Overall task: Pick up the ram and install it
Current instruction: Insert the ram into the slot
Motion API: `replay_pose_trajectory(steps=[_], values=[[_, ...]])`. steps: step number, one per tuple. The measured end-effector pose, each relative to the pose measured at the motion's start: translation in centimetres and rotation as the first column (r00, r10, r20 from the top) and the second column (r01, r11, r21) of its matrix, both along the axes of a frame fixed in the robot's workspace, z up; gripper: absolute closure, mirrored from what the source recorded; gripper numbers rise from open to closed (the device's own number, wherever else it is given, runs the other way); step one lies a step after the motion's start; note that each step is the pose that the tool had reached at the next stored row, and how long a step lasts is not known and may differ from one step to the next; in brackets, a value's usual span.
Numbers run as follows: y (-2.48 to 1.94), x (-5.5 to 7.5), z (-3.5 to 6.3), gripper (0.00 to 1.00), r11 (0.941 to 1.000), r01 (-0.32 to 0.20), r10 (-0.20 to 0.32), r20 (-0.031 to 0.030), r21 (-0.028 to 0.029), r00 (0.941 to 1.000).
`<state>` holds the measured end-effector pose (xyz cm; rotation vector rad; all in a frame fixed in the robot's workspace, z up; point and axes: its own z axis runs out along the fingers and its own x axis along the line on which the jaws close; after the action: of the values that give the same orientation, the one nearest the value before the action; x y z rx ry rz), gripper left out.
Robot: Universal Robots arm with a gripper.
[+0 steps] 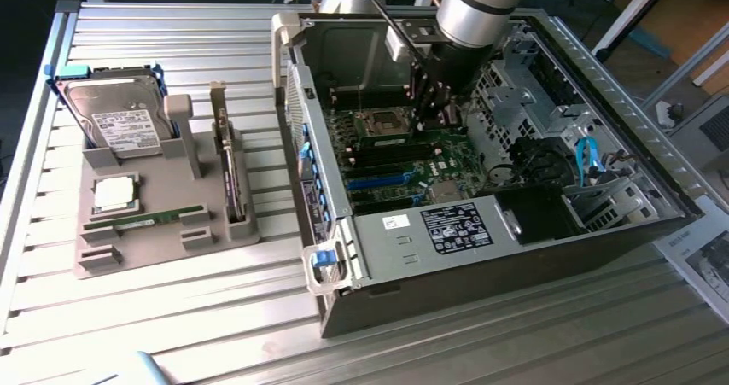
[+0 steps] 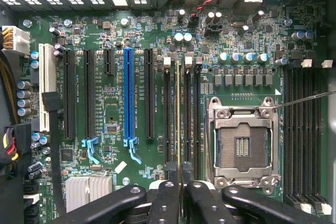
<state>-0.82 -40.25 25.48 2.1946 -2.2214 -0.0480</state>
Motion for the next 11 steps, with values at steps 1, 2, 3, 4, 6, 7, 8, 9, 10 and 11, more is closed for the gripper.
replay_pose_trajectory(steps=[1, 2, 3, 4, 6, 7, 8, 9, 10, 11], values=[[0.0, 0.0, 0.0, 0.88, 1.0, 0.0, 0.0, 0.0, 0.0, 1.0], [-0.02, 0.0, -0.01, 0.88, 1.0, 0.0, 0.0, 0.0001, 0.0003, 1.0], [-0.06, 0.0, -0.01, 0.88, 1.0, 0.0, 0.0, 0.0001, 0.0001, 1.0], [-0.11, 0.0, -0.05, 0.88, 1.0, 0.0, 0.0, 0.0, 0.0, 1.0], [-0.22, 0.0, -0.2, 0.88, 1.0, 0.0, 0.0, 0.0, 0.0, 1.0], [-0.25, 0.0, -0.25, 0.88, 1.0, 0.0, 0.0, -0.0001, -0.0001, 1.0], [-0.28, 0.0, -0.31, 0.88, 1.0, 0.0, 0.0, 0.0, -0.0001, 1.0], [-0.31, 0.0, -0.35, 0.88, 1.0, 0.0, 0.0, 0.0, -0.0001, 1.0], [-0.34, 0.0, -0.4, 0.88, 1.0, 0.0, 0.0, 0.0, -0.0001, 1.0], [-0.36, 0.0, -0.46, 0.88, 1.0, 0.0, 0.0, 0.0, 0.0, 1.0]])
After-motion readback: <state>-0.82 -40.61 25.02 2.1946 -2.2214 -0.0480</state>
